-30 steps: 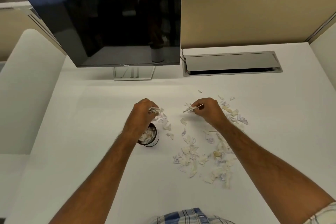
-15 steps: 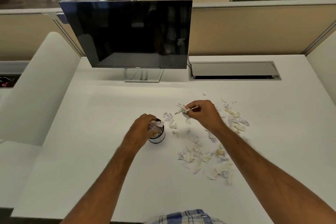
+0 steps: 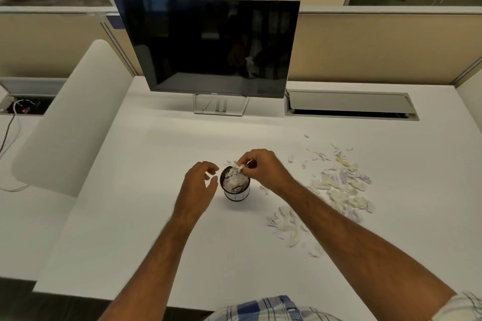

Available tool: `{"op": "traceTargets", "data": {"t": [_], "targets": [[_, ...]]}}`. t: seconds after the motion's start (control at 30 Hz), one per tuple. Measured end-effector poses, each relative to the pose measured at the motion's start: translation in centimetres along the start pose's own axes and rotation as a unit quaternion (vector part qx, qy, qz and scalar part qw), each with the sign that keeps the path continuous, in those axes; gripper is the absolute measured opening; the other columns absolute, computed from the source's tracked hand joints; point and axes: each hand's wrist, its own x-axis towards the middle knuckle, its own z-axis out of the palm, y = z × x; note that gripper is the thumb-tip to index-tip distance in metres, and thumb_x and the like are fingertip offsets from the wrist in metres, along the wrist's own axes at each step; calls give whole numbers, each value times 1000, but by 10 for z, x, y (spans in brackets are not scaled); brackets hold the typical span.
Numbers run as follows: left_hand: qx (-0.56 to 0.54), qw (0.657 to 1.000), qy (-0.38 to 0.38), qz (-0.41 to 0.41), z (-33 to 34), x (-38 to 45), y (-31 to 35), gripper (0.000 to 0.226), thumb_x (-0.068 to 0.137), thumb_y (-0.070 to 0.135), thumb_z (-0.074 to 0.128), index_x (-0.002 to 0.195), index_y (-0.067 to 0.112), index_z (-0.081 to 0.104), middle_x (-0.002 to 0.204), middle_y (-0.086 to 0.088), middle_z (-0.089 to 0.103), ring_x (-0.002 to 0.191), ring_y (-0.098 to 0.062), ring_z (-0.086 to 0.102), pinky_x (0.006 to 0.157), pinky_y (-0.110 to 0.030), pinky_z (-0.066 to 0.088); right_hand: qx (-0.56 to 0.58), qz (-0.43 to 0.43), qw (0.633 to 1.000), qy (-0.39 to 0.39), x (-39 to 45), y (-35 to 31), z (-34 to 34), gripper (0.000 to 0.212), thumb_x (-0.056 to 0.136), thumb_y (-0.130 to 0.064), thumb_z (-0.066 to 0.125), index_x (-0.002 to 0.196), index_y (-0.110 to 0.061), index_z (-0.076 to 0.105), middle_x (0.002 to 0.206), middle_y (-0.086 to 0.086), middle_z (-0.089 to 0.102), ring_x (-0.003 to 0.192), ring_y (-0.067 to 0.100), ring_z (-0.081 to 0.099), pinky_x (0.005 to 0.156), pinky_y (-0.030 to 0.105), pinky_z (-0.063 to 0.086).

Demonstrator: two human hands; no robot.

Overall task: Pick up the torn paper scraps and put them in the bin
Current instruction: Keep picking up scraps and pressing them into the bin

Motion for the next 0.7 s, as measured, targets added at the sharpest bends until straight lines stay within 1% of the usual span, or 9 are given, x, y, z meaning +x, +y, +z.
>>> {"op": "traceTargets", "data": {"t": [0.07,0.13,0.23,0.37,0.43,0.5,0.57,0.63,0.7], "targets": [[-19,1000,9,-6,0,-3,-2,26,91,11,68,108,29,61,106,20,60,93,-4,58,75,-15,44,-66,-10,997,-29,4,2,11,18,85,-7,71,99,-16,78,88,-11,66,76,5,62,66,17,46],[-22,1000,-11,5,2,-7,-5,28,93,20,68,117,31,59,116,23,58,107,-4,55,82,-21,48,-147,-31,987,-61,6,5,20,22,87,-11,68,107,-16,76,102,-1,66,89,16,63,75,27,50],[46,994,-64,79,8,-13,-8,32,95,30,66,126,30,58,125,20,57,122,-8,47,99,-26,43,-211,-51,972,-94,6,8,28,22,92,-17,64,111,-15,74,110,5,65,98,22,63,82,36,52],[154,969,-90,174,18,-19,-10,32,91,40,67,122,31,62,125,14,62,122,-13,52,102,-37,42,-242,-76,962,-106,3,6,31,19,95,-16,58,113,-14,66,102,6,64,88,19,61,71,31,49],[199,955,-117,188,23,-19,-10,37,92,48,62,126,33,61,129,14,62,126,-12,52,109,-38,34,-229,-93,964,-97,0,4,30,14,94,-12,51,107,-16,51,86,4,60,69,11,50,56,24,37],[240,942,-145,185,26,-18,-8,44,94,54,58,132,33,58,135,13,60,130,-12,50,116,-41,24,-239,-111,960,-99,-3,2,29,14,95,-15,48,107,-17,42,76,1,55,61,7,41,50,19,27],[258,936,-160,179,28,-16,-4,45,95,56,55,133,32,57,136,13,60,131,-11,49,119,-45,19,-245,-125,956,-107,-5,2,28,17,97,-16,49,112,-17,40,79,2,58,64,11,47,51,19,33],[265,935,-156,179,28,-11,0,44,95,57,54,132,32,59,133,12,62,129,-13,51,118,-46,18,-232,-113,960,-109,-6,1,24,20,95,-15,47,113,-20,39,89,4,60,74,17,56,58,28,46],[273,936,-130,179,27,-7,1,45,94,61,52,126,32,62,129,11,64,122,-14,55,114,-45,23,-214,-101,967,-90,-8,2,21,19,92,-13,42,106,-25,39,90,1,56,77,17,53,63,33,47]]}}
